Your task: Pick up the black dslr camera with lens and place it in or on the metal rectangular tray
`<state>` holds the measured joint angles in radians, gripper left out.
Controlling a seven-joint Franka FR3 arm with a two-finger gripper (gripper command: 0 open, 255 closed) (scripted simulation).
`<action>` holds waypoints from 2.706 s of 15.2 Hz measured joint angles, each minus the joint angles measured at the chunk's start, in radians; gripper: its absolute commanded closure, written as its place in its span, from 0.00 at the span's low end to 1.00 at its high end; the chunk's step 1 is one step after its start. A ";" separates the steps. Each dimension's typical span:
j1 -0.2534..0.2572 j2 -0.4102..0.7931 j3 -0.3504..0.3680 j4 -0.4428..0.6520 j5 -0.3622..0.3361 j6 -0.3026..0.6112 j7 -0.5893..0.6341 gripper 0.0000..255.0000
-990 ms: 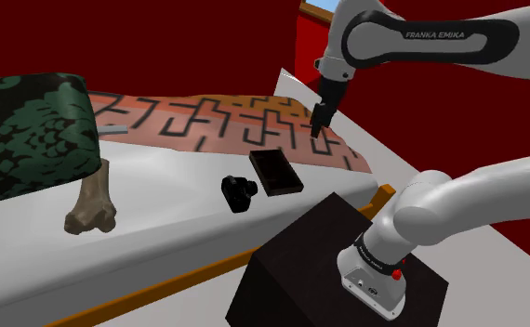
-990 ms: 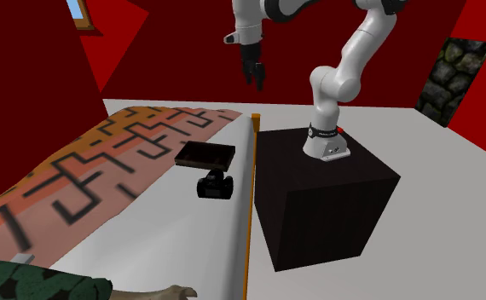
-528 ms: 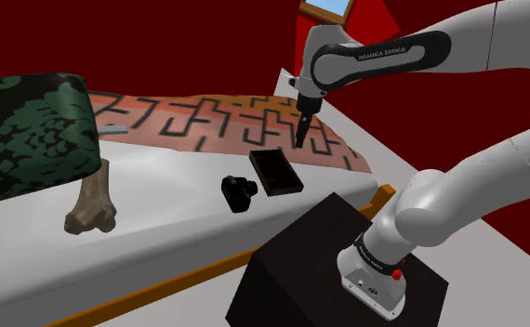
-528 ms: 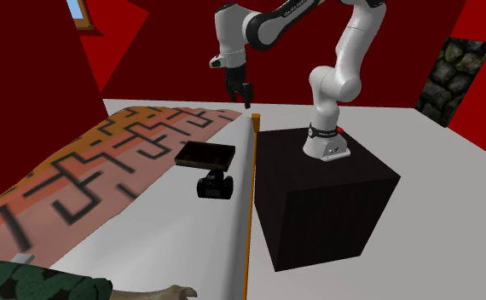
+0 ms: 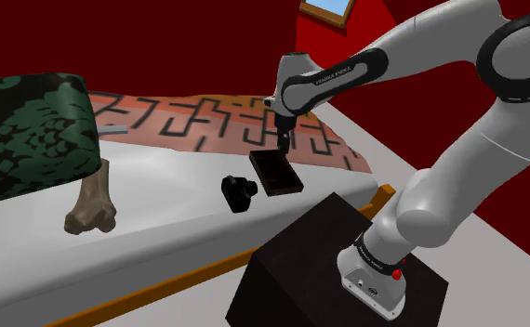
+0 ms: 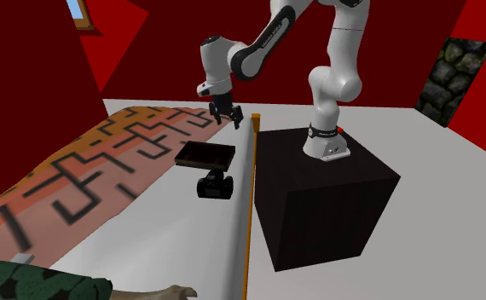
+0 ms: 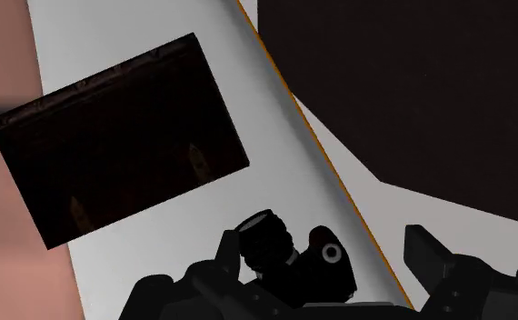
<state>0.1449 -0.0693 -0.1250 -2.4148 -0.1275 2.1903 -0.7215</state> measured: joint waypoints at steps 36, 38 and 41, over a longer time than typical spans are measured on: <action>0.011 0.620 0.076 0.253 -0.042 0.367 -0.435 1.00; 0.011 0.620 0.076 0.254 -0.042 0.367 -0.435 1.00; 0.011 0.603 0.077 0.247 -0.041 0.356 -0.437 1.00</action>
<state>0.1562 0.5337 -0.0479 -2.1677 -0.1683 2.5462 -1.1589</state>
